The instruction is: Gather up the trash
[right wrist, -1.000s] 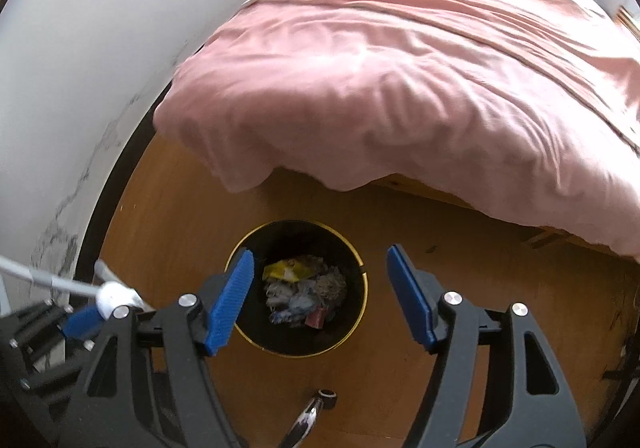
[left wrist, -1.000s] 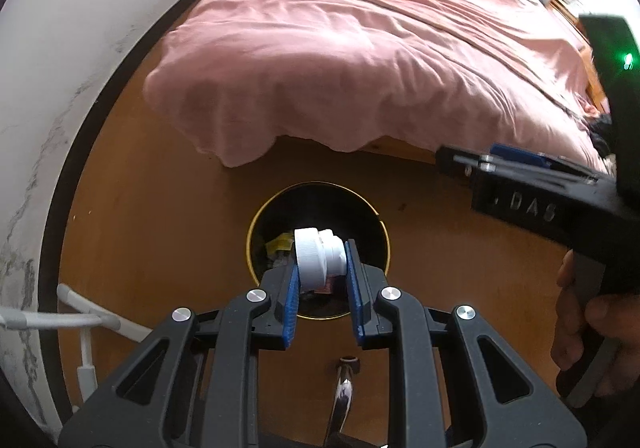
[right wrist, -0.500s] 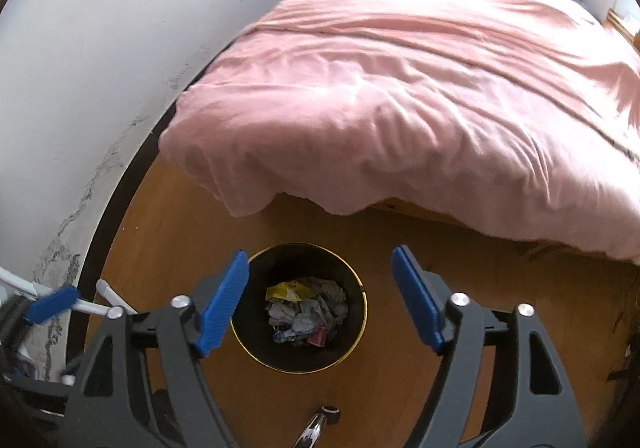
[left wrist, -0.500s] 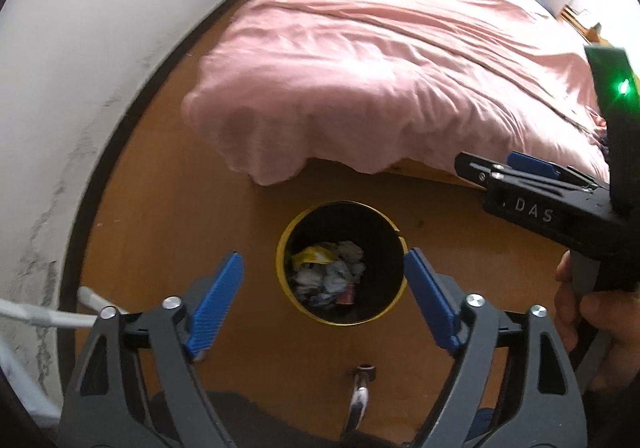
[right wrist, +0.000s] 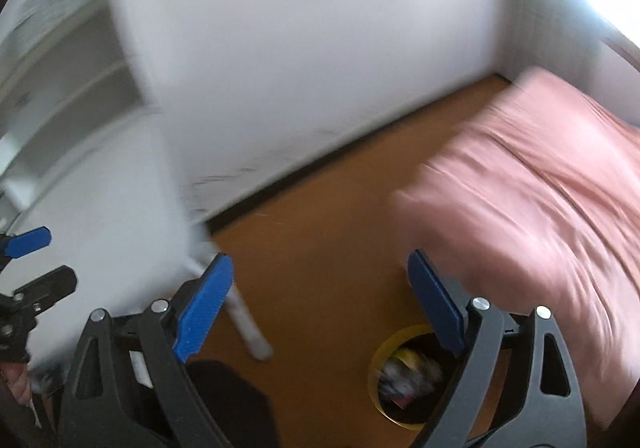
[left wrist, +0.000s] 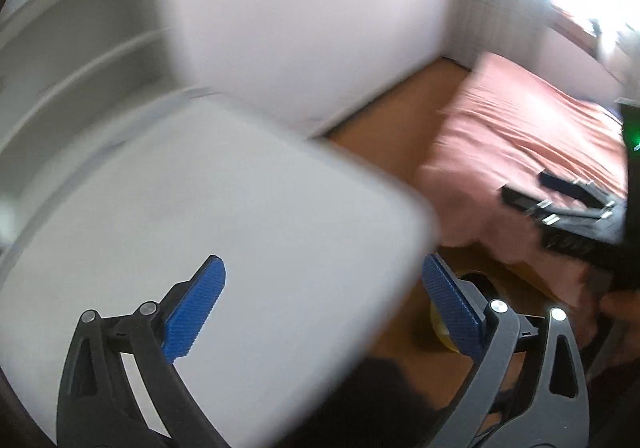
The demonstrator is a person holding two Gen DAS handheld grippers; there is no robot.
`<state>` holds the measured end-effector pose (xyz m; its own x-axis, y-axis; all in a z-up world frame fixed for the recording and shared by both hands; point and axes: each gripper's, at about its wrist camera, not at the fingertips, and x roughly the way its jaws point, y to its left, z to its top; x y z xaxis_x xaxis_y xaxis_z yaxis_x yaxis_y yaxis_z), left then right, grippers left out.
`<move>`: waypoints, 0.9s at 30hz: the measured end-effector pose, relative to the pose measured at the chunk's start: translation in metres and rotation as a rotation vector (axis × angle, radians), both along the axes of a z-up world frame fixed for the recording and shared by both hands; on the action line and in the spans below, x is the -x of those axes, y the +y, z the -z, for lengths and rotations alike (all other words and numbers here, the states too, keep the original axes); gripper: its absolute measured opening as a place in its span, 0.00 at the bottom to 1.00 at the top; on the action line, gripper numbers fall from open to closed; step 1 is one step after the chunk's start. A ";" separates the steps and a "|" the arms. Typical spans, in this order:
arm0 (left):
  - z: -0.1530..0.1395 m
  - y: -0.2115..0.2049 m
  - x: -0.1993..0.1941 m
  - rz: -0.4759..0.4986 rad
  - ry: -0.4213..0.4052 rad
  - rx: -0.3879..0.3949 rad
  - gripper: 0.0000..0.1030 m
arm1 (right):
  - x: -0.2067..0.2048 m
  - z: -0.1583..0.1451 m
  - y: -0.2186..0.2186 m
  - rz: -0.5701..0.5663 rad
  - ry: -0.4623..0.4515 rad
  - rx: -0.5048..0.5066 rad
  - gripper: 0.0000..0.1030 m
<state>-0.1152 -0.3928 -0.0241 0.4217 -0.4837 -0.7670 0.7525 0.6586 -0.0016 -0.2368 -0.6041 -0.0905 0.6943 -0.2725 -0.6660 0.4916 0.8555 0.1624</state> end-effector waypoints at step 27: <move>-0.025 0.347 -0.046 -0.759 -0.124 0.014 0.93 | -0.162 -0.059 0.252 -0.630 -0.079 0.117 0.85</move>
<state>-0.0697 -0.0458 0.0005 0.7247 -0.0369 -0.6881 0.0897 0.9951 0.0410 -0.0743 -0.3525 -0.0317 0.7910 0.1357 -0.5966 -0.1204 0.9905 0.0658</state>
